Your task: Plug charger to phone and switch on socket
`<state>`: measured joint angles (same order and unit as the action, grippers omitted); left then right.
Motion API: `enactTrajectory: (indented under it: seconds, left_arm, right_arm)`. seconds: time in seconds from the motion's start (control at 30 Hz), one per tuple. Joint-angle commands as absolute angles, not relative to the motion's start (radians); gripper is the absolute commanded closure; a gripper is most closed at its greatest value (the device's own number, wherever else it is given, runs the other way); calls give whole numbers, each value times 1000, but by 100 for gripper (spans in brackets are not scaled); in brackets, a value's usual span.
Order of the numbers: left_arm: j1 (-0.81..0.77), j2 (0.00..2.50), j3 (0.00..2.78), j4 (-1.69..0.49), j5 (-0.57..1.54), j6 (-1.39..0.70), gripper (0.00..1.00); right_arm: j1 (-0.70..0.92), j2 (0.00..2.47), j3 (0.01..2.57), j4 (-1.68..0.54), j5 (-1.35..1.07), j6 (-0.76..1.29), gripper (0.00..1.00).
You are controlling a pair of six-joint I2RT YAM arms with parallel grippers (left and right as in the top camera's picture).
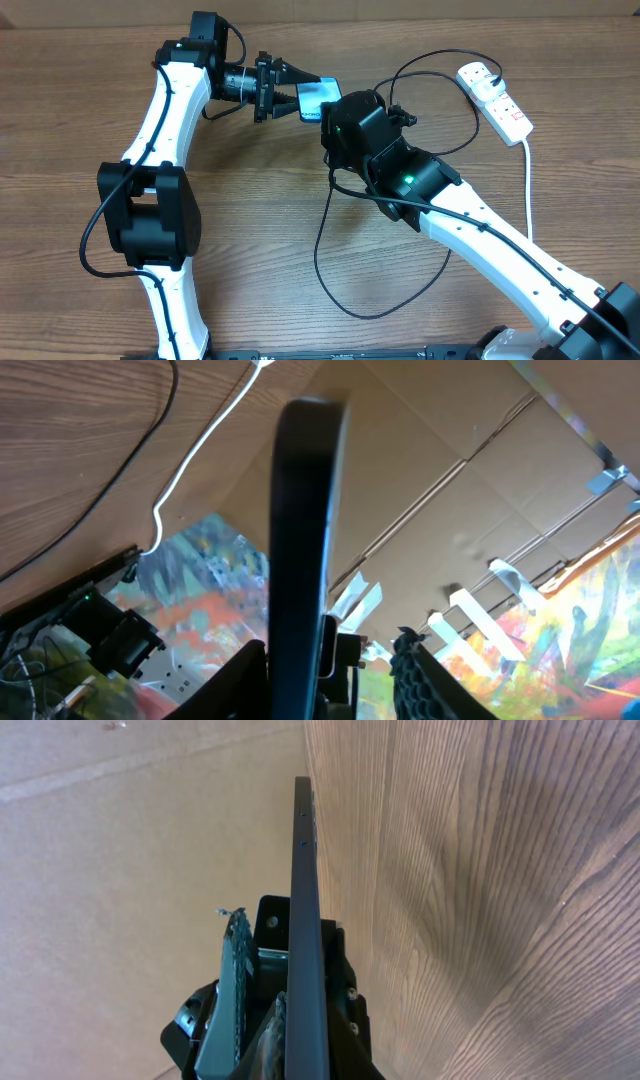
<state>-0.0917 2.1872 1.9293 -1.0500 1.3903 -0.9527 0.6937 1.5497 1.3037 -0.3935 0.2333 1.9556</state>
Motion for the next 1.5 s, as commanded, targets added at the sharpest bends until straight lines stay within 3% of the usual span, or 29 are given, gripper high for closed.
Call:
enactTrajectory:
  seconds: [0.0, 0.53, 0.83, 1.03, 1.1, 1.17, 1.23, 1.3, 1.47]
  left_arm:
    - [-99, 2184, 1953, -1049, 1419, -993, 65]
    - [-99, 2184, 1953, -1049, 1419, -996, 71]
    - [-99, 2184, 1953, -1049, 1419, -1001, 80]
    - [-99, 2184, 1953, -1049, 1419, -1003, 96]
    - [-99, 2184, 1953, -1049, 1419, -1004, 96]
    - [-99, 2184, 1953, -1049, 1419, -1003, 96]
    - [-99, 2184, 1953, -1049, 1418, -1003, 96]
    - [-98, 2184, 1953, -1045, 1417, -1003, 96]
    - [-86, 2184, 1953, -1034, 1358, -1003, 96]
  right_arm:
    - [691, 1550, 1329, -379, 233, 1971, 96]
    - [691, 1551, 1329, -375, 200, 1971, 96]
    - [691, 1551, 1329, -375, 162, 1971, 96]
    - [691, 1551, 1329, -375, 152, 1970, 96]
    - [691, 1551, 1329, -375, 144, 1965, 96]
    - [691, 1551, 1329, -375, 133, 1964, 83]
    - [691, 1551, 1329, -378, 125, 1963, 53]
    - [691, 1551, 1329, -383, 125, 1961, 30]
    - [691, 1551, 1329, -381, 126, 1824, 14]
